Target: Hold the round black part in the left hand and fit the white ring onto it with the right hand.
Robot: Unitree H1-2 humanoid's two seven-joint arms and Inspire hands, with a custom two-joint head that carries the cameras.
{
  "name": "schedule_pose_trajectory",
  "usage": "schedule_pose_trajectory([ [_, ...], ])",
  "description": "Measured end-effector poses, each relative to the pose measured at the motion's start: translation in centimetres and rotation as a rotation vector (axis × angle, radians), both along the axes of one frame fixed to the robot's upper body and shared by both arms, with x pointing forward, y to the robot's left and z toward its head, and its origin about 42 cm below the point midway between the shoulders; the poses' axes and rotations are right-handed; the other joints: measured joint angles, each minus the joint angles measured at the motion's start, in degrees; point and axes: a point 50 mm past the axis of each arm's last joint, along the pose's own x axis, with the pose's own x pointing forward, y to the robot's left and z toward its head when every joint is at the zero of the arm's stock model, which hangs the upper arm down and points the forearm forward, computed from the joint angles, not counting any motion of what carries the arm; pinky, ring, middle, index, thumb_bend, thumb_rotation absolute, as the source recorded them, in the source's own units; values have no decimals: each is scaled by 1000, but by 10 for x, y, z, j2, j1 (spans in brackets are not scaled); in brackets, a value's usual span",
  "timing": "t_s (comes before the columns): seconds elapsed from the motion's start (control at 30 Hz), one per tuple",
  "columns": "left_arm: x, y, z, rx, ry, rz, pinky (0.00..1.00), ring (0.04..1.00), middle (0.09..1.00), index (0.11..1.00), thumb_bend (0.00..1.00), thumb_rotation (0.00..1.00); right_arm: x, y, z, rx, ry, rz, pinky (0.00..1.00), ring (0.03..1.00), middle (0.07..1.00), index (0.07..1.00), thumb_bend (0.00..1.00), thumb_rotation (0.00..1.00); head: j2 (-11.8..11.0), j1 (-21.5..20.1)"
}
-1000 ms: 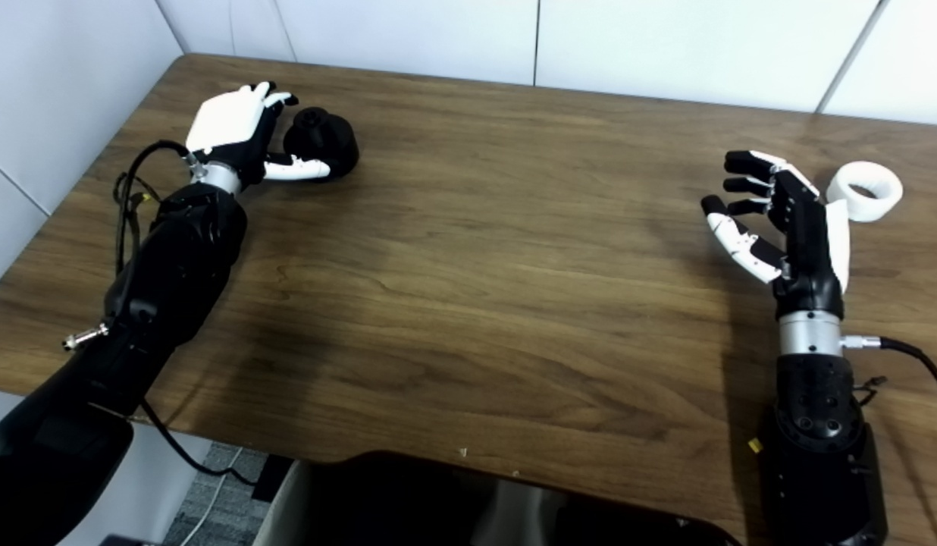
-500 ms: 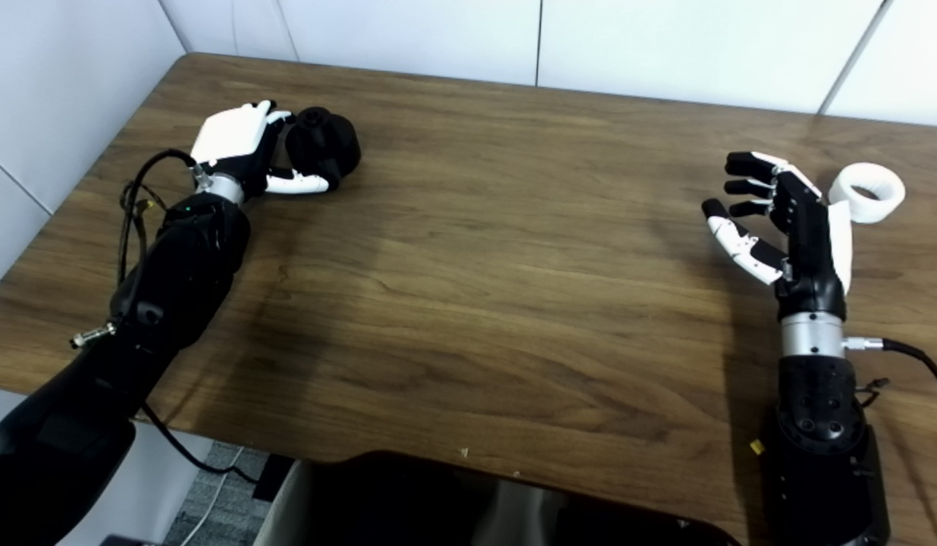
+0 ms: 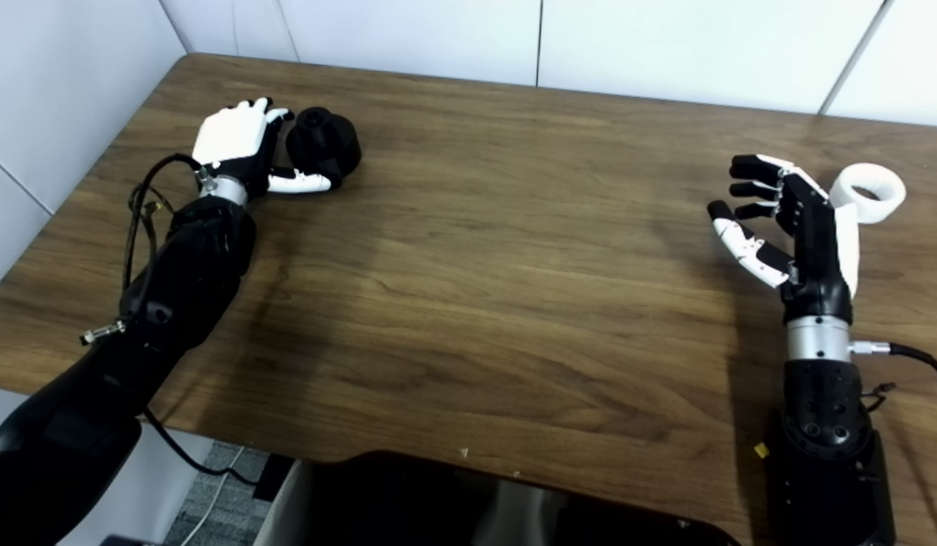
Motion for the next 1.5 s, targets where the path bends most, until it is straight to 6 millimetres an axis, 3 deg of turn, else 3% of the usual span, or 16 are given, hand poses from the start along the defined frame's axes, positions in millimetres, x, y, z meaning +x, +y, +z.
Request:
schedule_pose_trajectory([
  [0.03, 0, 0, -2, -1, -7, 4, 1000, 1000, 1000, 888, 1000, 638, 0, 0, 0, 0, 0, 0, 536, 651, 697, 684, 470, 165, 1, -1],
  [0.37, 7, -7, -10, -38, -39, 35, 1000, 1000, 1000, 904, 1000, 661, -2, -3, 0, -7, 0, -1, 539, 656, 697, 681, 478, 187, 4, -6],
  [0.7, 12, -10, -12, -76, -52, 39, 1000, 1000, 1000, 886, 1000, 583, -4, -7, 1, -19, -1, -4, 555, 669, 701, 680, 480, 204, 9, -11],
  [1.13, 16, -15, -15, -138, -84, 42, 1000, 1000, 1000, 731, 1000, 528, -10, -12, 2, -25, 0, -8, 559, 670, 701, 675, 480, 159, 15, -15],
  [1.27, 18, -16, -14, -140, -94, 45, 1000, 1000, 1000, 688, 996, 471, -10, -12, 2, -27, 0, -9, 551, 659, 698, 676, 480, 187, 16, -15],
  [1.5, 20, -17, -11, -158, -105, 48, 1000, 1000, 1000, 668, 976, 433, -14, -13, 1, -36, 25, -23, 570, 676, 705, 679, 480, 160, 18, -15],
])
